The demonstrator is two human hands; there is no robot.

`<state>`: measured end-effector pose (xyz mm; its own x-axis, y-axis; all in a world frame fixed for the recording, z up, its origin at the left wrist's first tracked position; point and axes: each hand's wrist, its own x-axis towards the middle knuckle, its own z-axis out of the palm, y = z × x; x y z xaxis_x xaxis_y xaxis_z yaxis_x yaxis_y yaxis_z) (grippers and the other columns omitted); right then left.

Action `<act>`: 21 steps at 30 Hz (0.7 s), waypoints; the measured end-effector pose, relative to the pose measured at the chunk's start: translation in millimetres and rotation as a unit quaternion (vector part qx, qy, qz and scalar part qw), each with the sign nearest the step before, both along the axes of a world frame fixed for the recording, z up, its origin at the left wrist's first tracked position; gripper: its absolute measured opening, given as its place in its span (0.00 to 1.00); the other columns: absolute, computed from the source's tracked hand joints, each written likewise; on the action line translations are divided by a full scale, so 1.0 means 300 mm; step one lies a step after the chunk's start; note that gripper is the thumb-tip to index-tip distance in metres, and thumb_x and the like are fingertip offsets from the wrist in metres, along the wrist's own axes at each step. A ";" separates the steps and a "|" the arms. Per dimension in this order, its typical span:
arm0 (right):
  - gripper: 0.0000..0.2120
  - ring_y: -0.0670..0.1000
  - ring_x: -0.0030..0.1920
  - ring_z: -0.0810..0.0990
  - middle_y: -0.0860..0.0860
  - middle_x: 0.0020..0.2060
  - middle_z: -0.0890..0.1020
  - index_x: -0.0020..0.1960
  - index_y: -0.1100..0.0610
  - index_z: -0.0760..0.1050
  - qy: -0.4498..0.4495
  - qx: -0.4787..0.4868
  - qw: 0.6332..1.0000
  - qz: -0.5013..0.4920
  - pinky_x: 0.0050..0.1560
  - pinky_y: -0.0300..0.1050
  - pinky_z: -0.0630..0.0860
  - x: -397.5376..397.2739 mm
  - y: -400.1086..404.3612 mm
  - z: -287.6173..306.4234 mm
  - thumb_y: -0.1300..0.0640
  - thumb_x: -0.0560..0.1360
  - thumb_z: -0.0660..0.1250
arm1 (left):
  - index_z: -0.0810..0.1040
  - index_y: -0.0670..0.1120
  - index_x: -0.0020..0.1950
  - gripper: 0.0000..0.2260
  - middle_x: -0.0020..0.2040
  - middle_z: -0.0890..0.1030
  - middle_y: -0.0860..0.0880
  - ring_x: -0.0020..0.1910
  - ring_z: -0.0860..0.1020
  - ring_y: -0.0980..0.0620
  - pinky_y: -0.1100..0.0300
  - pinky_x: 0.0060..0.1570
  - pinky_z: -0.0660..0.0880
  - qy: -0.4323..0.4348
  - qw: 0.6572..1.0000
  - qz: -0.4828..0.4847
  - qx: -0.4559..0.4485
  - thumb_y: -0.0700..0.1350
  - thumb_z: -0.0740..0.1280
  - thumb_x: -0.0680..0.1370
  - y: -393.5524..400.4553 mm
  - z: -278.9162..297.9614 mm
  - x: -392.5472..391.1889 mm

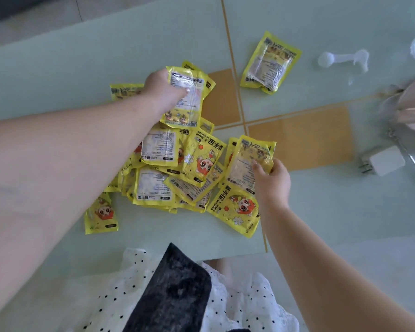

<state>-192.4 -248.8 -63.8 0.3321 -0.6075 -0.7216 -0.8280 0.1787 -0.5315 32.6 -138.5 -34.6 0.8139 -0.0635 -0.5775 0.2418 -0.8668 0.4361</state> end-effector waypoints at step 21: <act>0.06 0.48 0.46 0.77 0.43 0.43 0.76 0.53 0.52 0.67 -0.073 0.028 0.997 -0.011 0.44 0.45 0.76 0.067 -0.061 0.020 0.55 0.78 0.64 | 0.63 0.43 0.71 0.26 0.70 0.68 0.45 0.67 0.69 0.45 0.60 0.55 0.66 -0.031 0.998 -0.052 0.003 0.50 0.66 0.77 0.012 0.007 0.033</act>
<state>-172.4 -267.1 -57.7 0.4229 -0.5757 -0.6998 -0.7386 0.2284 -0.6343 42.5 -134.8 -32.7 0.8374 -0.1468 -0.5266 0.1221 -0.8887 0.4420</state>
